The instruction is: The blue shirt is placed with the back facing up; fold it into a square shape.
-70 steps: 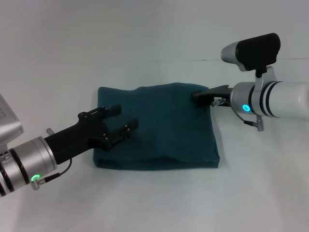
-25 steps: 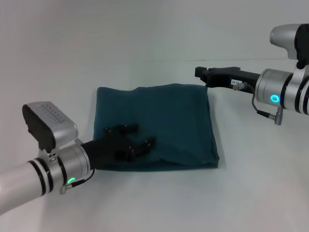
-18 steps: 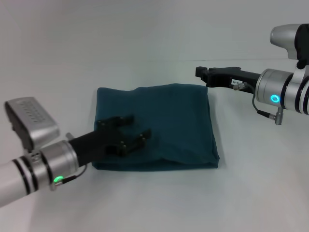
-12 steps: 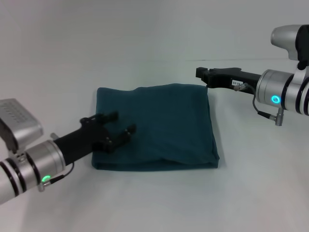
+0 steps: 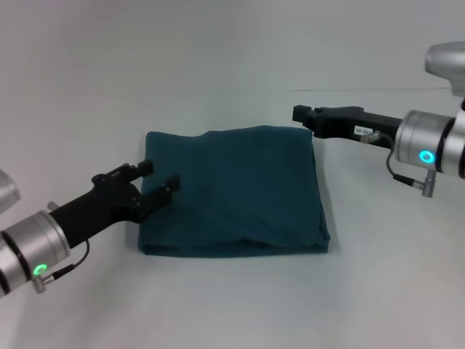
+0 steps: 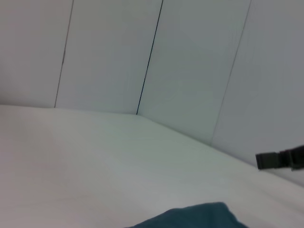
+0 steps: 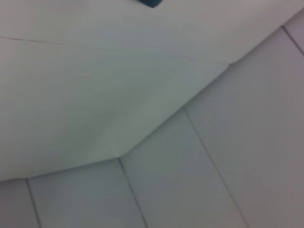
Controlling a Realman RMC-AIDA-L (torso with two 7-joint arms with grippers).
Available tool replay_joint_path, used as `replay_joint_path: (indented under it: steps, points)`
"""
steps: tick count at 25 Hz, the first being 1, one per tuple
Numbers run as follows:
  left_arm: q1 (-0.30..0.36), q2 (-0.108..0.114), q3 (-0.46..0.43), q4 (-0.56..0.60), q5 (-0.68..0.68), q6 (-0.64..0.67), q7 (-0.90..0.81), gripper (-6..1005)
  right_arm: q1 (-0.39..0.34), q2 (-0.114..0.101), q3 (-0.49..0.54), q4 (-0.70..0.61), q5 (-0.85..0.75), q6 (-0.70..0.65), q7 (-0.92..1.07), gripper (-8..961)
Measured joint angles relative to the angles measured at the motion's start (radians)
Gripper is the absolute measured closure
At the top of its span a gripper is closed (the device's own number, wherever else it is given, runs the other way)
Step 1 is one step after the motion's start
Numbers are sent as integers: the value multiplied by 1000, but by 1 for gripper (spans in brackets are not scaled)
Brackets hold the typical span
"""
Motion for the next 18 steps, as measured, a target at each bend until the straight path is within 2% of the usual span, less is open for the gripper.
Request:
replay_joint_path:
  steps: [2, 7, 12, 18]
  points:
    - [12, 0, -1, 21, 0, 28, -29, 349, -14, -4, 22, 0, 0, -47, -13, 933]
    - [46, 0, -4, 73, 0, 97, -91, 346, -62, -21, 78, 0, -1, -182, -67, 782]
    - [70, 0, -34, 101, -1, 179, -126, 344, -116, -32, 122, 0, -3, -319, -130, 676]
    - [98, 3, -62, 135, 2, 282, -184, 236, -171, -34, 113, 0, -10, -470, -240, 549]
